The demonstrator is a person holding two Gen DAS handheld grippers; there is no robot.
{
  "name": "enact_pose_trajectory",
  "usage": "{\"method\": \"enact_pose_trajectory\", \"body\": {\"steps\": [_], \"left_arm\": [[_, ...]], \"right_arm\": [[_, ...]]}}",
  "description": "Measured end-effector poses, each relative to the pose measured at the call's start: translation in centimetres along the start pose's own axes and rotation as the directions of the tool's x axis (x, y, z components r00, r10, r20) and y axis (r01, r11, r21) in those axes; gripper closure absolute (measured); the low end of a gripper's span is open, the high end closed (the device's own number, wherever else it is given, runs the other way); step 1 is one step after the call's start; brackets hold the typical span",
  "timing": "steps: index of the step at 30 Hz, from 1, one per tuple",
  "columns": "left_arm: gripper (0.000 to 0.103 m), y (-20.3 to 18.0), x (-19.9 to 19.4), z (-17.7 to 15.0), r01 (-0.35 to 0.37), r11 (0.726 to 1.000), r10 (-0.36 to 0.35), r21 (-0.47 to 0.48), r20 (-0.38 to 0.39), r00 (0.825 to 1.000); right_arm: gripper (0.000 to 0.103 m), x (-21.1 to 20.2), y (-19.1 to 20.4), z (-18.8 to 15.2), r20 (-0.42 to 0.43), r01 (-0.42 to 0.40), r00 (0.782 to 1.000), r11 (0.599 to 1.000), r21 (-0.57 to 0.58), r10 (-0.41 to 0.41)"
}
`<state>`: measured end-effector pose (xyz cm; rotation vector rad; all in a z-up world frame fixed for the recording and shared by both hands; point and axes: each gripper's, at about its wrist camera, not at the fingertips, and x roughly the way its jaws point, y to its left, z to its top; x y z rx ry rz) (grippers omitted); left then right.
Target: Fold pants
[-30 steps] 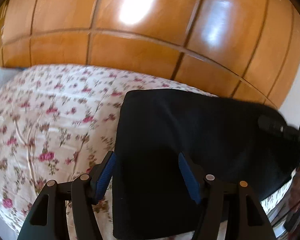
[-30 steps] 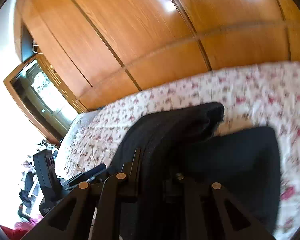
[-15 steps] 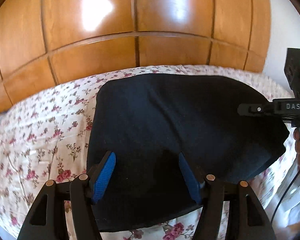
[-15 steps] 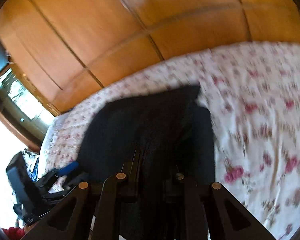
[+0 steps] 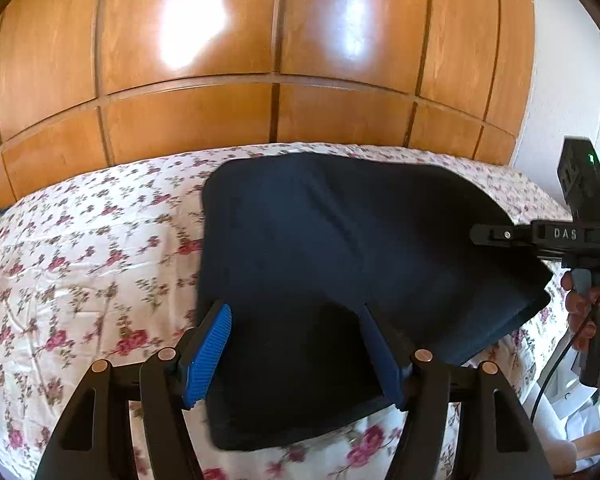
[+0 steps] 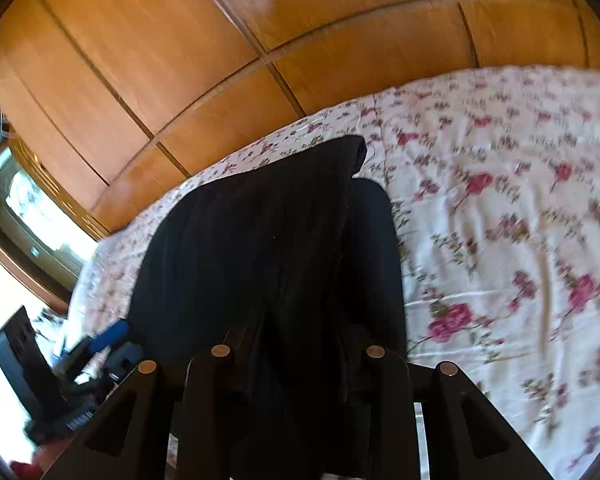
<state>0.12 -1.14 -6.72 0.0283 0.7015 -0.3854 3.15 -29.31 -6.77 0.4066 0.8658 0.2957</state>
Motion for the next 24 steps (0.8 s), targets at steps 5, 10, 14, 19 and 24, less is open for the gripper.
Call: {"method": "enact_pose_trajectory", "body": {"steps": [5, 10, 14, 19, 24], "left_arm": [[0.036, 4.0, -2.0, 0.0, 0.049, 0.982, -0.035, -0.183, 0.077, 0.996], [0.036, 8.6, -0.2, 0.1, 0.144, 0.915, -0.150, -0.376, 0.013, 0.989], [0.035, 10.2, 1.7, 0.2, 0.259, 0.844, -0.305, -0.469, -0.022, 0.952], [0.035, 9.7, 4.2, -0.2, 0.366, 0.757, -0.473, -0.542, -0.067, 0.879], [0.035, 8.9, 5.5, 0.4, 0.377, 0.779, -0.500, -0.502, -0.134, 0.856]], "right_arm": [[0.055, -1.5, -1.1, 0.0, 0.030, 0.013, 0.999, 0.998, 0.054, -0.014], [0.039, -1.9, -2.0, -0.2, 0.021, 0.029, 0.999, 0.995, 0.093, -0.031], [0.033, -1.6, -2.6, -0.4, -0.009, 0.017, 1.000, 0.992, 0.123, -0.016], [0.031, -0.9, -3.6, -0.8, -0.043, -0.038, 0.998, 0.982, 0.185, 0.046], [0.027, -0.2, -5.2, -1.4, -0.061, -0.110, 0.990, 0.955, 0.275, 0.131]]}}
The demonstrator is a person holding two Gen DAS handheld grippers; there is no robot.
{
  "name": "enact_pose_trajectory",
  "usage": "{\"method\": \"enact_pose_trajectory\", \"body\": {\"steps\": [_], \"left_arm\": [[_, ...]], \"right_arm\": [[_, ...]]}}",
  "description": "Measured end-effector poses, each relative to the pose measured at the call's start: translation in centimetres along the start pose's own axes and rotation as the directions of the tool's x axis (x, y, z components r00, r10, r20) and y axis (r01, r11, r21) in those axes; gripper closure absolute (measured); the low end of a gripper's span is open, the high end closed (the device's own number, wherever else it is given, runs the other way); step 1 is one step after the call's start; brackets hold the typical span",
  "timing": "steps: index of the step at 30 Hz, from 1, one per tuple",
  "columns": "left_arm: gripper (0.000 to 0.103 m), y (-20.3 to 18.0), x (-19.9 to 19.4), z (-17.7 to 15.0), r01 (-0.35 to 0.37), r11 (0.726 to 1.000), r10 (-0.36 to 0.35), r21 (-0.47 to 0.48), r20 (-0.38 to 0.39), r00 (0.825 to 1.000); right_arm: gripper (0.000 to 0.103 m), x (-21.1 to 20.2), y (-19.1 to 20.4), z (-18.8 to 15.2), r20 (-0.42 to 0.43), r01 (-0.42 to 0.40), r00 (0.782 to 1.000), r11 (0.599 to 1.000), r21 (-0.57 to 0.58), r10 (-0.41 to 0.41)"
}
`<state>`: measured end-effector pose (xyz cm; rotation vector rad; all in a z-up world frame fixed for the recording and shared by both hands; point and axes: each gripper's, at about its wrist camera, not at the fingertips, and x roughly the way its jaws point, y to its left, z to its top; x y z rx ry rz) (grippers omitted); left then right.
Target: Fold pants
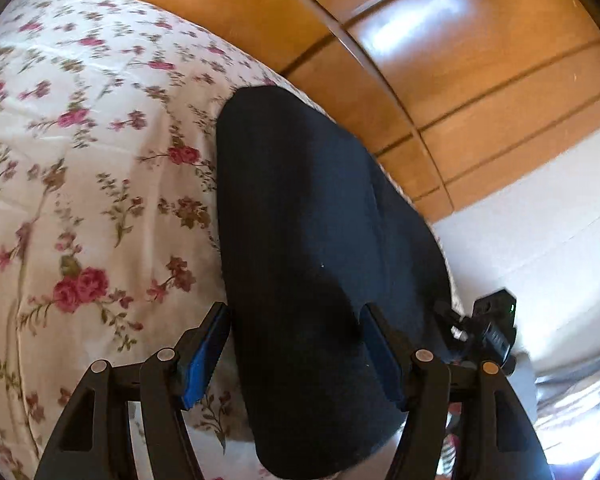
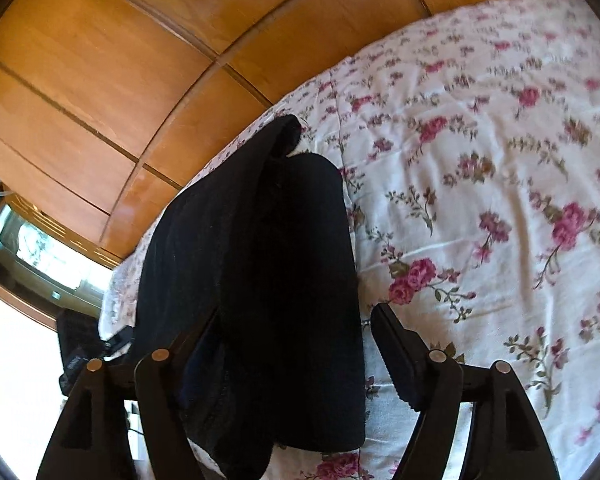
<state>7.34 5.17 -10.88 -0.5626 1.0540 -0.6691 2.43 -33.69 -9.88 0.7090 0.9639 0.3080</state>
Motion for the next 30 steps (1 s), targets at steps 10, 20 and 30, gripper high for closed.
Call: {"method": "enact_pose_trajectory", "body": {"steps": [10, 20, 30], "left_arm": [[0.034, 0.5, 1.5, 1.1, 0.057, 0.998, -0.058, -0.017, -0.059, 0.997], [0.034, 1.5, 3.2, 1.5, 0.111, 0.993, -0.114, -0.041, -0.102, 0.988], [0.060, -2.7, 2.3, 0.7, -0.002, 0.992, 0.002, 0.126, -0.004, 1.000]], "right_arm": [[0.024, 0.8, -0.7, 0.1, -0.033, -0.065, 0.997, 0.997, 0.042, 0.066], [0.023, 3.5, 1.3, 0.6, -0.050, -0.050, 0.998, 0.999, -0.020, 0.049], [0.047, 2.7, 3.4, 0.2, 0.015, 0.014, 1.000, 0.987, -0.160, -0.012]]}}
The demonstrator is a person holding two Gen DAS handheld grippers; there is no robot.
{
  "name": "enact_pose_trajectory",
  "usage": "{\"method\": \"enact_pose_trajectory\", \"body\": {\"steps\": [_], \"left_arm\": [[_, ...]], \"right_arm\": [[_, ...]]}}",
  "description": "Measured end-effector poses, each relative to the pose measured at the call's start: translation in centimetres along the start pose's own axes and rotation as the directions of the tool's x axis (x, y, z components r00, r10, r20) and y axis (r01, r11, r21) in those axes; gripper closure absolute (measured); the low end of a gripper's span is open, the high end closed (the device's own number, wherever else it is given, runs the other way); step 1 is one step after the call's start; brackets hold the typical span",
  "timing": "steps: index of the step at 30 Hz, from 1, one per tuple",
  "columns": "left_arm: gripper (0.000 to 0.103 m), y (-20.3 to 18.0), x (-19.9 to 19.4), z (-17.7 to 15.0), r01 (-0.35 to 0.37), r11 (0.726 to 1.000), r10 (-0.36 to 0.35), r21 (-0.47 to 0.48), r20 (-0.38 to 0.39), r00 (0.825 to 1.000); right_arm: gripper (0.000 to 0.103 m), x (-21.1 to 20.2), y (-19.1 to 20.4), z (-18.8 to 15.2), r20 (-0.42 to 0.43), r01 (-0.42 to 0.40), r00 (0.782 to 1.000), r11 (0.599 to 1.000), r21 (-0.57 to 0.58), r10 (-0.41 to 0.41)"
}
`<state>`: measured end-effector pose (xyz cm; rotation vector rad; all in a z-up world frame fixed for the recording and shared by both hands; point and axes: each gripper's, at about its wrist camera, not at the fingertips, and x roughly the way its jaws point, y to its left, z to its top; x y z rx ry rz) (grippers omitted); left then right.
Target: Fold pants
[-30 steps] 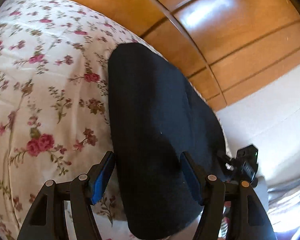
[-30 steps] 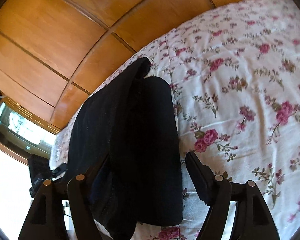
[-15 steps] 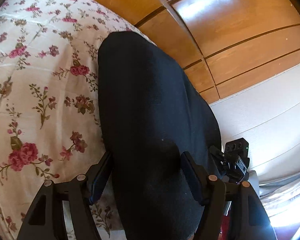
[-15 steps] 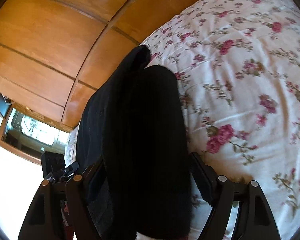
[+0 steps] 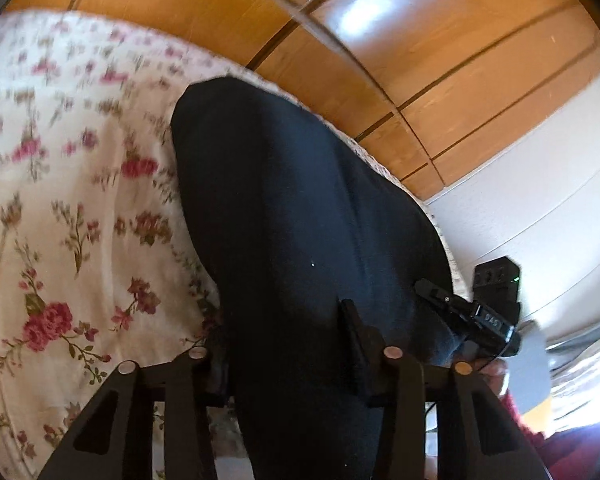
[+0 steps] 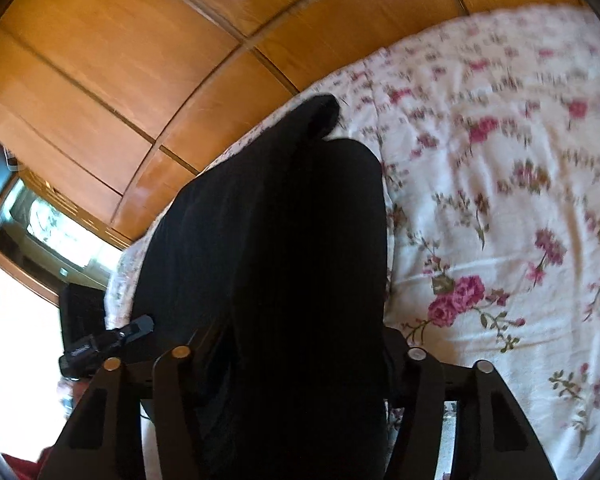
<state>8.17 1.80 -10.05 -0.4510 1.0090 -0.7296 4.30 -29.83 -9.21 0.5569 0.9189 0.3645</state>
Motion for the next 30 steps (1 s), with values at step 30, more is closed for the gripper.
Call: {"method": "enact_pose_trajectory", "body": {"steps": [30], "left_arm": [[0.062, -2.2, 3.7, 13.9, -0.401, 0.898, 0.343, 0.180, 0.286, 0.895]], "right_arm": [[0.054, 8.0, 3.7, 15.3, 0.194, 0.032, 0.981, 0.982, -0.188, 0.006]]}}
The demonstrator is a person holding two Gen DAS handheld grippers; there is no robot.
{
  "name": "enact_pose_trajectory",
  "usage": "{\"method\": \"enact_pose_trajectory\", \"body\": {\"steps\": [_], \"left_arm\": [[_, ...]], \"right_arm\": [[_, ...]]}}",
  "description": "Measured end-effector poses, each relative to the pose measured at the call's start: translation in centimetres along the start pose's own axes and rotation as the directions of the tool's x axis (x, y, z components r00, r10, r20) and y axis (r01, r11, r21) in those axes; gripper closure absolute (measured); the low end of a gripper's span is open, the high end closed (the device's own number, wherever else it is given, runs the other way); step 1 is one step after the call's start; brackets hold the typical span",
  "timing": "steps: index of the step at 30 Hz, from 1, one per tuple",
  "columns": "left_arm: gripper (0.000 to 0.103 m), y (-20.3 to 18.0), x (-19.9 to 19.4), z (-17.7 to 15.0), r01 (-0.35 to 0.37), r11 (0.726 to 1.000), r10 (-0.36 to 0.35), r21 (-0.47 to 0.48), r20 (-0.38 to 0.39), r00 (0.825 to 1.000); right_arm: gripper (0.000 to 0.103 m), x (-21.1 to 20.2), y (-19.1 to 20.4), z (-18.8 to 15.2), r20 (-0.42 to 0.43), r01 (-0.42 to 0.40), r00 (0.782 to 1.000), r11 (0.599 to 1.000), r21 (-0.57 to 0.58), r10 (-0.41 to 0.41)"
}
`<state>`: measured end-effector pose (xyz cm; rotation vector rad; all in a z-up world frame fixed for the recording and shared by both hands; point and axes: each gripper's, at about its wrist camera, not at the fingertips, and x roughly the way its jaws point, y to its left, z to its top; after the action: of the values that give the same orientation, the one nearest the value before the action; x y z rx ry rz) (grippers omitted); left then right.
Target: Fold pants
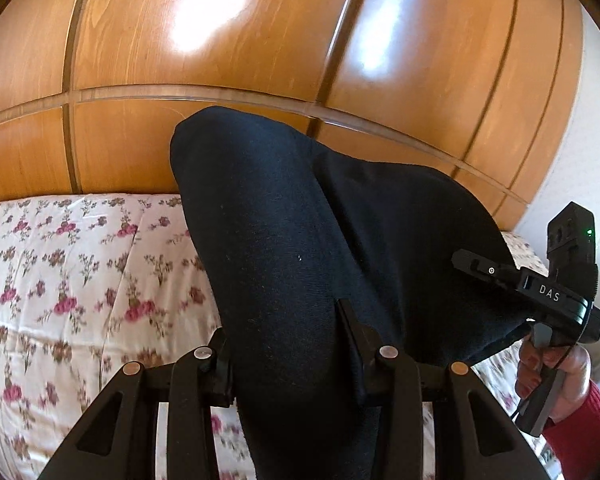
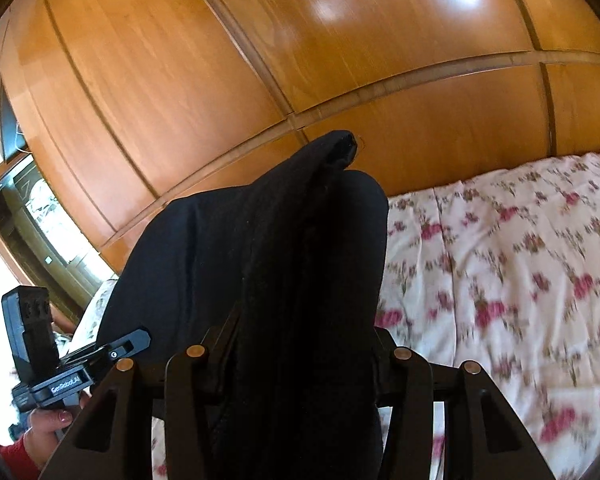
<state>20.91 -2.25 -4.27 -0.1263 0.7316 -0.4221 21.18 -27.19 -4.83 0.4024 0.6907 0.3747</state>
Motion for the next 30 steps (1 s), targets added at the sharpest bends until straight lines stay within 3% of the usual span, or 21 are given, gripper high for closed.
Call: {"method": "enact_pose_trajectory", "body": {"steps": [11, 22, 25, 27, 28, 30], "left_arm": [[0.061, 1.7, 5.5, 0.4, -0.051, 0.998, 0.051, -0.031, -0.010, 0.999], [0.051, 2.8, 6.3, -1.9, -0.077, 0.997, 0.077, -0.006, 0.087, 0.993], [0.042, 2.8, 6.4, -1.9, -0.106, 0.994, 0.107, -0.011, 0.086, 0.991], [0.032, 2.8, 6.3, -1.7, -0.139, 0.990, 0.140, -0.017, 0.086, 0.986], [0.030, 2.8, 6.2, -1.6, -0.156, 0.988, 0.157, -0.018, 0.087, 0.984], [0.030, 2.4, 5.6, -1.7, -0.192, 0.981, 0.193, -0.016, 0.092, 0.977]], "right_arm": [[0.054, 5.3, -3.3, 1.3, -0.034, 0.072, 0.997, 0.997, -0.011, -0.072], [0.047, 5.8, -5.3, 0.2, 0.003, 0.109, 0.994, 0.994, -0.010, -0.109], [0.041, 6.1, -5.2, 0.3, 0.005, 0.144, 0.990, 0.989, -0.020, -0.144], [0.027, 6.2, -5.0, 0.4, 0.011, 0.202, 0.979, 0.979, -0.026, -0.202], [0.025, 6.1, -4.7, 0.5, 0.016, 0.229, 0.973, 0.973, -0.038, -0.228], [0.021, 5.9, -3.9, 0.7, 0.026, 0.243, 0.970, 0.968, -0.065, -0.242]]}}
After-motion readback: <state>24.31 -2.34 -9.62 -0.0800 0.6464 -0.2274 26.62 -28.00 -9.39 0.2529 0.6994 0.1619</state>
